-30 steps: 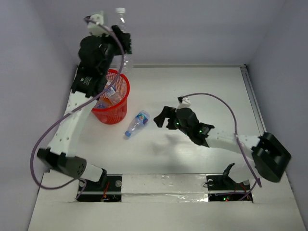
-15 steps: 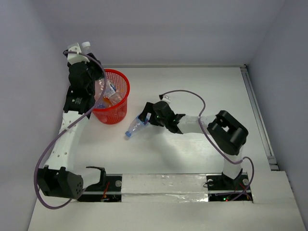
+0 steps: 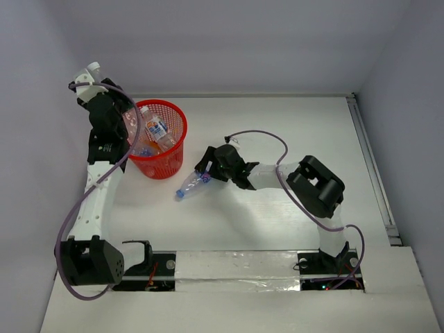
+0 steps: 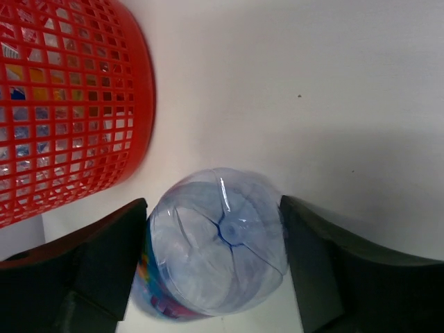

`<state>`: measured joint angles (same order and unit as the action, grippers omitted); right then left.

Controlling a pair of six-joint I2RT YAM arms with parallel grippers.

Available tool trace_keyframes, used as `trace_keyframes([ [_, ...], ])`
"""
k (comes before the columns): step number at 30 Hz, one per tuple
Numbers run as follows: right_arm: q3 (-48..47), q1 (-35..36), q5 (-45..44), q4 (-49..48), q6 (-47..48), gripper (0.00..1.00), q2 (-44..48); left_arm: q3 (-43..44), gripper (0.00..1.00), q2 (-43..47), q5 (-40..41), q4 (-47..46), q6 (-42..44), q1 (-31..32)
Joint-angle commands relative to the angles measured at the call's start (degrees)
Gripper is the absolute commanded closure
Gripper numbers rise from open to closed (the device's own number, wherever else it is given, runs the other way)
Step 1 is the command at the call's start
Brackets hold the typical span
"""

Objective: Put the plastic bottles in the bin

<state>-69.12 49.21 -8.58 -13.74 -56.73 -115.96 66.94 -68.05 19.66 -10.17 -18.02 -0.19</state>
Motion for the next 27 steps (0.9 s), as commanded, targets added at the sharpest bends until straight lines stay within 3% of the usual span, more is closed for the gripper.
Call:
trace_keyframes([
  [1, -0.8, 0.4, -0.9, -1.5, -1.1, 0.25, -1.0, -3.4, 0.73, -1.5, 0.6, -6.3, -0.5, -0.6],
  [9, 3.0, 0.4, -3.2, -5.7, -0.5, 0.42, 3.3, -14.2, 0.70, 0.6, -1.7, -13.8, 1.1, -0.6],
  [12, 6.3, 0.4, -5.4, -7.1, 1.1, 0.43, 6.6, -15.5, 0.60, 1.0, -1.8, -13.9, 1.1, 0.5],
  [14, 7.7, 0.4, -6.4, -7.0, 3.3, 0.45, 10.9, -15.7, 0.48, 1.3, -1.7, -13.6, 1.1, 0.5],
  [18, 9.9, 0.4, -9.3, -4.6, 7.5, 0.46, 18.7, -15.3, 0.41, 2.4, -3.2, -11.3, -0.4, 0.5],
  [27, 2.2, 1.6, -13.7, 1.2, 18.0, 0.46, 28.6, -15.2, 0.15, 8.0, -10.2, -9.2, -5.2, 0.5],
])
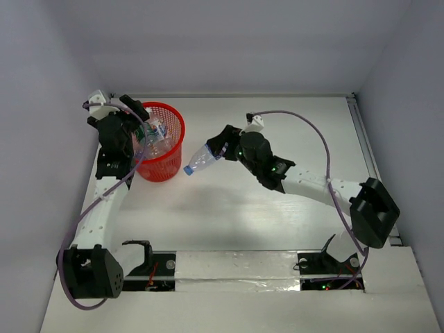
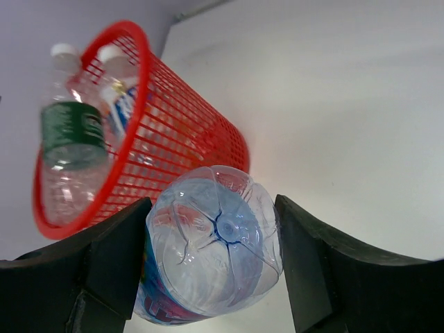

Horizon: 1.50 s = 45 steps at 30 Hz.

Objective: Put the plastic bottles in the bin

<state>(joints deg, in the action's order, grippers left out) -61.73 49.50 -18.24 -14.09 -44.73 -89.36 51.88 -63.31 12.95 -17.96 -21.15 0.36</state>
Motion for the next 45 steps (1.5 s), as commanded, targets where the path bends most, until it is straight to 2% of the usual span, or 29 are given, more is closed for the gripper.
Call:
trace_keyframes([
  [1, -6.5, 1.8, -4.6, 2.5, 7.2, 0.46, 2.6, 0.1, 0.14, 3.7, -4.5, -1.2, -2.2, 0.0],
  [10, -25.2, 1.8, -6.6, 4.7, 23.4, 0.46, -3.4, 0.9, 0.15, 10.1, -10.8, 1.2, -5.4, 0.0],
  [16, -37.5, 2.9, -6.1, 5.9, 34.9, 0.46, -13.5, -2.2, 0.18, 18.5, -16.4, 2.1, -6.5, 0.0],
  [21, -50.5, 6.0, -5.4, 9.4, 49.9, 0.44, -22.2, -4.7, 0.17, 23.0, -17.3, 0.9, -6.4, 0.0],
  [25, -56.4, 8.5, -10.0, 11.3, 62.6, 0.43, -28.4, -3.3, 0.17, 22.8, -19.4, 1.8, -6.1, 0.0],
  [29, -58.3, 9.7, -11.3, 11.6, 69.0, 0.42, -31.2, -2.5, 0.17, 22.9, -20.4, 2.4, -5.8, 0.0],
  [33, -60.6, 11.5, -11.6, 12.4, 71.5, 0.30, -34.7, -2.1, 0.16, 22.9, -19.7, 2.9, -5.7, 0.0],
  [34, -61.0, 11.5, -11.9, 12.3, 71.8, 0.22, -35.3, -2.2, 0.16, 23.0, -19.4, 3.1, -5.7, 0.0],
  [38, -62.2, 12.6, -14.9, 8.7, 72.4, 0.06, -36.7, -2.1, 0.12, 23.1, -17.5, 3.9, -5.6, 0.0],
  [41, -63.8, 12.6, -15.8, 8.3, 70.3, 0.00, -36.3, -1.7, 0.08, 23.7, -15.7, 4.8, -5.4, 0.0],
  [45, -62.5, 12.6, -15.1, 7.0, 66.0, 0.00, -32.7, -0.4, 0.03, 25.1, -10.6, 7.2, -5.0, -0.5],
])
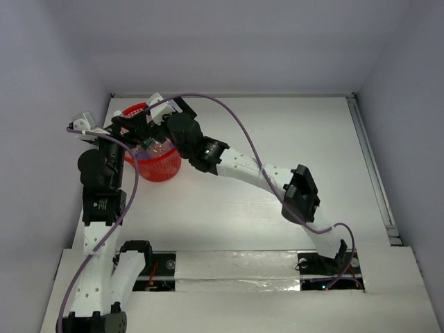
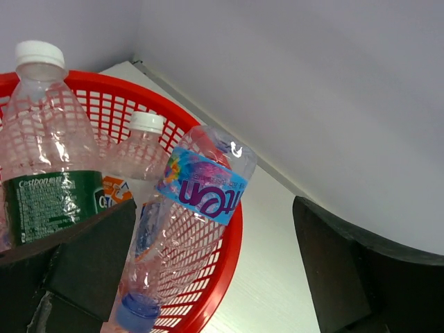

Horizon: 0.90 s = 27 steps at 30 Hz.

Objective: Put the plastic bottles in the bin

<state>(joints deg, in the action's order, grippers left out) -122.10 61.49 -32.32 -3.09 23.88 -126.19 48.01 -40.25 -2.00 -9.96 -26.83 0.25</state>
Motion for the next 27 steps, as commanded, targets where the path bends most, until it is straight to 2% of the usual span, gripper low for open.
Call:
trace_keyframes([
  [1, -0.9, 0.6, 0.0, -4.5, -4.7, 0.00, 5.9, 3.8, 0.01, 2.5, 6.4, 0.3, 0.6, -0.4],
  [4, 1.9, 0.6, 1.3, -4.8, -7.8, 0.00, 8.4, 4.0, 0.01, 3.2, 8.8, 1.0, 0.5, -1.0],
  [7, 5.7, 0.6, 0.8, -6.5, -11.4, 0.00, 13.1, 3.3, 0.01, 3.6, 8.0, 0.1, 0.3, -1.0],
  [10, 14.3, 0.6, -1.7, -9.5, -15.9, 0.01, 20.3, 2.6, 0.01, 3.5, 5.5, -1.3, 0.3, -1.0],
  [11, 21.7, 0.6, -2.9, -11.1, -18.6, 0.10, 23.1, 2.4, 0.01, 3.5, 4.7, -1.7, 0.2, -1.0],
  [13, 30.7, 0.6, -4.8, -16.4, -21.4, 0.27, 33.7, 1.7, 0.01, 3.6, 2.1, -3.3, 0.0, -1.0],
  [14, 35.5, 0.6, -5.4, -17.9, -24.3, 0.54, 37.9, 1.5, 0.01, 3.5, -0.1, -3.9, -0.3, -1.0],
  [15, 44.8, 0.6, -5.7, -19.0, -26.8, 0.69, 42.4, 1.2, 0.01, 3.5, -1.2, -4.5, -0.8, -1.0],
  [16, 49.1, 0.6, -6.4, -20.6, -28.3, 0.77, 52.0, 0.8, 0.01, 3.4, -3.4, -5.5, -1.9, -1.0],
  [17, 53.2, 0.6, -7.0, -20.6, -31.1, 0.84, 57.1, 0.7, 0.01, 3.2, -4.4, -5.8, -2.7, -1.0],
  [18, 60.8, 0.6, -7.6, -20.5, -32.1, 0.84, 62.2, 0.7, 0.01, 3.2, -5.7, -5.9, -3.5, -1.0],
  [19, 64.1, 0.6, -9.5, -19.7, -32.8, 0.84, 72.6, 0.7, 0.01, 3.2, -8.5, -5.8, -4.6, -1.0],
  [22, 72.9, 0.6, -15.9, -13.6, -34.9, 0.78, 87.3, -0.4, 0.01, 4.7, -12.8, -5.8, -6.4, -1.0],
  [23, 74.1, 0.6, -17.5, -11.6, -35.6, 0.73, 95.3, -0.5, 0.01, 5.8, -13.6, -5.6, -6.5, -1.0],
  [25, 76.0, 0.6, -22.0, -5.9, -36.4, 0.64, 101.8, -0.2, 0.01, 6.5, -14.9, -3.7, -6.6, -1.0],
  [26, 76.9, 0.6, -23.6, -4.6, -37.1, 0.49, 106.4, 0.8, 0.01, 6.5, -15.3, -2.9, -6.3, -1.0],
  [27, 77.4, 0.6, -25.1, -3.4, -37.6, 0.39, 108.2, 1.5, 0.01, 6.5, -15.7, -2.2, -6.3, -1.0],
])
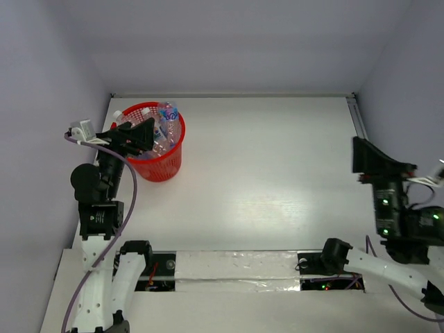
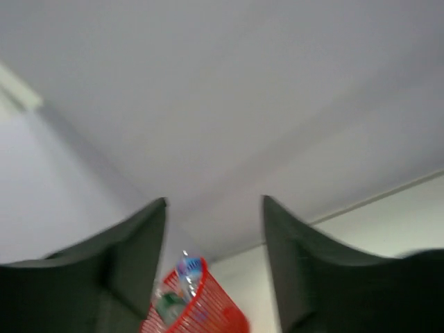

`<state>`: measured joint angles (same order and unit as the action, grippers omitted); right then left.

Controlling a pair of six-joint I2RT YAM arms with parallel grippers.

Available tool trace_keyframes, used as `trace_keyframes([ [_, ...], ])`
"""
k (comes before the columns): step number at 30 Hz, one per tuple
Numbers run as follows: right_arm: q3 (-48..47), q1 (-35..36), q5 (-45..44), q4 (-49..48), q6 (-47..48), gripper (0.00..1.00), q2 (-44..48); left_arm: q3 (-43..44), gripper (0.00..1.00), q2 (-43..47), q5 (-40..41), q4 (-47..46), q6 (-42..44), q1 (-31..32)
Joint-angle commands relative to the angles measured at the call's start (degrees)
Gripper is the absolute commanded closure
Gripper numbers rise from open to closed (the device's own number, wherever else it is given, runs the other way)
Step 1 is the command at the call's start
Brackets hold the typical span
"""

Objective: Put the plastic bottles in the bin

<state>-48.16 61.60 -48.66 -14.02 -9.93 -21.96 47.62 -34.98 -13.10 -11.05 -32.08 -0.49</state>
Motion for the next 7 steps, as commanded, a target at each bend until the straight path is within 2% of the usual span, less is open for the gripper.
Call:
trace_keyframes([
  [1, 3.8, 0.4, -11.4, 9.1, -4.1, 0.31, 5.3, 2.3, 0.01, 1.3, -5.8, -0.6, -1.1, -0.3],
  [2, 4.4, 0.4, -11.9, 9.4, -4.4, 0.22, 6.6, 2.9, 0.01, 1.4, -6.4, -0.8, -1.5, -0.3],
  [3, 4.8, 0.4, -12.0, 9.3, -4.1, 0.20, 7.9, 3.1, 0.01, 1.7, -7.2, -1.2, -2.2, -0.3],
  [7, 5.2, 0.4, -9.8, 8.7, -4.4, 0.18, 6.3, 4.2, 0.01, 1.9, -9.1, -0.5, -2.8, -0.3],
])
